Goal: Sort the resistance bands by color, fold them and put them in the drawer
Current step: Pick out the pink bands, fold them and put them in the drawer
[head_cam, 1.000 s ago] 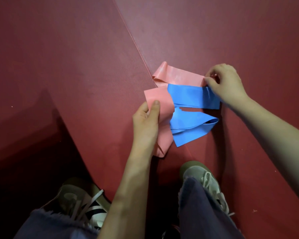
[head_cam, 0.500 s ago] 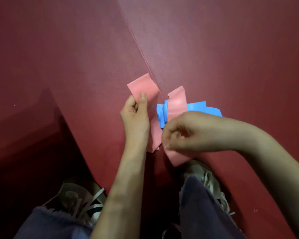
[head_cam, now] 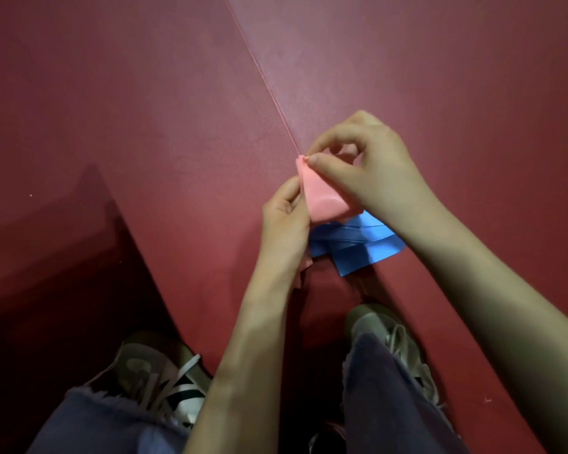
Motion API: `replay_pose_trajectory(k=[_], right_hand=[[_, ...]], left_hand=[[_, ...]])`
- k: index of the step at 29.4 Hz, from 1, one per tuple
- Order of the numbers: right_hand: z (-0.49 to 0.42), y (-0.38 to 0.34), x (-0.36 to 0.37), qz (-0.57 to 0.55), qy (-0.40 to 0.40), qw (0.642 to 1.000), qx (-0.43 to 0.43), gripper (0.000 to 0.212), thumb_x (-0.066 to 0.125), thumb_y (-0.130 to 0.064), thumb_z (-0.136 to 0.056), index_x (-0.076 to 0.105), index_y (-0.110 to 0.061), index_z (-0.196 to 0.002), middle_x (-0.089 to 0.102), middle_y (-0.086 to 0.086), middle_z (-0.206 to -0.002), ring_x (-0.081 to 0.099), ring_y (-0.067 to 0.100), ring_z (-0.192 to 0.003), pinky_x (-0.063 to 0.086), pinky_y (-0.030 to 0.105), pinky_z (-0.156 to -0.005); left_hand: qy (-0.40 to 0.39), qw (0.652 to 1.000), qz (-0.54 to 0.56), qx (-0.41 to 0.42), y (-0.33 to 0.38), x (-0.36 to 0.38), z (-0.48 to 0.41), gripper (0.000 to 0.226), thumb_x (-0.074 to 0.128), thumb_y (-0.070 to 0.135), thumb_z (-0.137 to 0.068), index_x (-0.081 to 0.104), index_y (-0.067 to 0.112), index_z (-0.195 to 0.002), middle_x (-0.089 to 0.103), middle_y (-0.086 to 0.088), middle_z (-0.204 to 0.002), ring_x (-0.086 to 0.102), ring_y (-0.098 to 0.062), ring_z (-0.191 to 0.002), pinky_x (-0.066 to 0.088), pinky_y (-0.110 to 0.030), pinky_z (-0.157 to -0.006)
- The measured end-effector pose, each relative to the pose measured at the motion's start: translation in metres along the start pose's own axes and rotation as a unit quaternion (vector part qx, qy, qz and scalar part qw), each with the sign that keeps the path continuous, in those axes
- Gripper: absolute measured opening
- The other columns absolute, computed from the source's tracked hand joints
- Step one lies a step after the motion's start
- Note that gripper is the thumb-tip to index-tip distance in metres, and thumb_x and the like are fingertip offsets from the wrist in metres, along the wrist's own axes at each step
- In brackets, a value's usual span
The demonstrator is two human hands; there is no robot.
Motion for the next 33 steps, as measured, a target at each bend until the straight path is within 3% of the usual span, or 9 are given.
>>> replay_pose_trajectory(k=[2,7,11,15,20,23,25,28,33], right_hand=[[-0.001,0.001,0.005,0.025,-0.003,1.0,0.004,0.006,0.066,-0.023,-0.077,0.069,-0.026,-0.081,0.043,-0.011,-0.069,0.043,0.007,-0.068,0.034,0.026,-0.068],[0.0,-0.001,0.004,0.028,0.031,0.999,-0.009,0.007,0.065,-0.022,-0.076,0.07,-0.023,-0.081,0.037,-0.015,-0.069,0.044,0.014,-0.081,0.03,0.023,-0.069],[0.0,0.0,-0.001,-0.028,0.044,0.999,-0.003,0.009,0.066,-0.017,-0.075,0.067,-0.024,-0.08,0.044,-0.007,-0.082,0.045,-0.003,-0.075,0.034,0.005,-0.069],[0.004,-0.019,-0.01,-0.04,-0.005,0.999,0.003,0.01,0.063,-0.009,-0.08,0.065,-0.019,-0.079,0.052,-0.015,-0.066,0.049,-0.01,-0.058,0.035,0.004,-0.06],[0.015,-0.073,-0.031,-0.018,0.005,0.999,-0.026,0.013,0.065,-0.009,-0.078,0.068,-0.018,-0.087,0.053,0.007,-0.09,0.047,0.0,-0.076,0.032,0.0,-0.071],[0.024,-0.113,-0.033,-0.03,-0.035,0.998,-0.043,0.011,0.065,-0.008,-0.078,0.067,-0.019,-0.082,0.057,-0.004,-0.077,0.051,-0.004,-0.071,0.034,0.002,-0.07],[0.033,-0.152,-0.036,-0.065,-0.064,0.994,-0.06,0.013,0.064,-0.005,-0.079,0.065,-0.017,-0.075,0.057,-0.014,-0.062,0.051,-0.008,-0.057,0.037,0.004,-0.061],[0.048,-0.203,-0.047,-0.076,-0.105,0.987,-0.094,0.012,0.061,-0.001,-0.08,0.063,-0.013,-0.076,0.057,-0.006,-0.062,0.048,-0.007,-0.051,0.037,0.006,-0.055],[0.082,-0.272,-0.072,-0.044,-0.114,0.982,-0.142,0.015,0.061,-0.001,-0.08,0.063,-0.016,-0.074,0.058,-0.004,-0.064,0.046,-0.002,-0.052,0.036,0.007,-0.052]], left_hand=[[0.023,1.0,0.0,-0.001,-0.004,-0.006,-0.001,0.017,0.053,0.002,-0.087,0.065,0.012,-0.094,0.069,0.007,-0.065,0.062,-0.003,-0.061,0.051,-0.017,-0.057],[0.041,0.999,0.029,-0.015,-0.007,-0.008,-0.004,0.02,0.052,0.002,-0.087,0.066,0.015,-0.085,0.069,0.004,-0.066,0.062,-0.008,-0.061,0.051,-0.021,-0.059],[0.019,0.998,0.058,-0.029,-0.005,0.002,-0.004,0.02,0.055,0.007,-0.082,0.071,0.017,-0.075,0.07,0.004,-0.063,0.064,-0.008,-0.056,0.051,-0.02,-0.051],[0.005,0.999,0.008,-0.037,0.018,0.007,0.003,0.016,0.054,0.005,-0.083,0.066,0.015,-0.08,0.067,0.006,-0.057,0.061,-0.006,-0.056,0.051,-0.02,-0.055],[-0.009,1.0,0.008,-0.008,0.067,0.015,0.029,0.022,0.053,0.004,-0.083,0.064,0.005,-0.102,0.069,0.001,-0.073,0.062,-0.01,-0.068,0.052,-0.022,-0.066],[0.02,1.0,0.011,0.018,0.102,0.007,0.055,0.026,0.047,0.005,-0.09,0.063,0.001,-0.11,0.069,0.007,-0.071,0.062,-0.004,-0.067,0.051,-0.018,-0.066],[0.033,0.998,0.016,0.044,0.137,0.0,0.076,0.022,0.046,0.005,-0.09,0.066,0.006,-0.099,0.067,0.012,-0.062,0.06,0.001,-0.06,0.05,-0.013,-0.06],[0.036,0.997,0.04,0.057,0.176,-0.001,0.099,0.024,0.048,0.001,-0.088,0.066,0.015,-0.08,0.066,0.008,-0.056,0.062,-0.003,-0.055,0.052,-0.016,-0.056],[0.019,0.996,0.031,0.076,0.228,0.005,0.146,0.021,0.049,0.013,-0.091,0.064,0.019,-0.078,0.064,0.008,-0.051,0.061,-0.006,-0.048,0.047,-0.02,-0.053]])
Point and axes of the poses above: each hand's wrist, its own z-axis away from the middle knuckle, its own x-axis out of the palm, y = z × x, the point moved 9 cm from there along -z, towards the middle knuckle
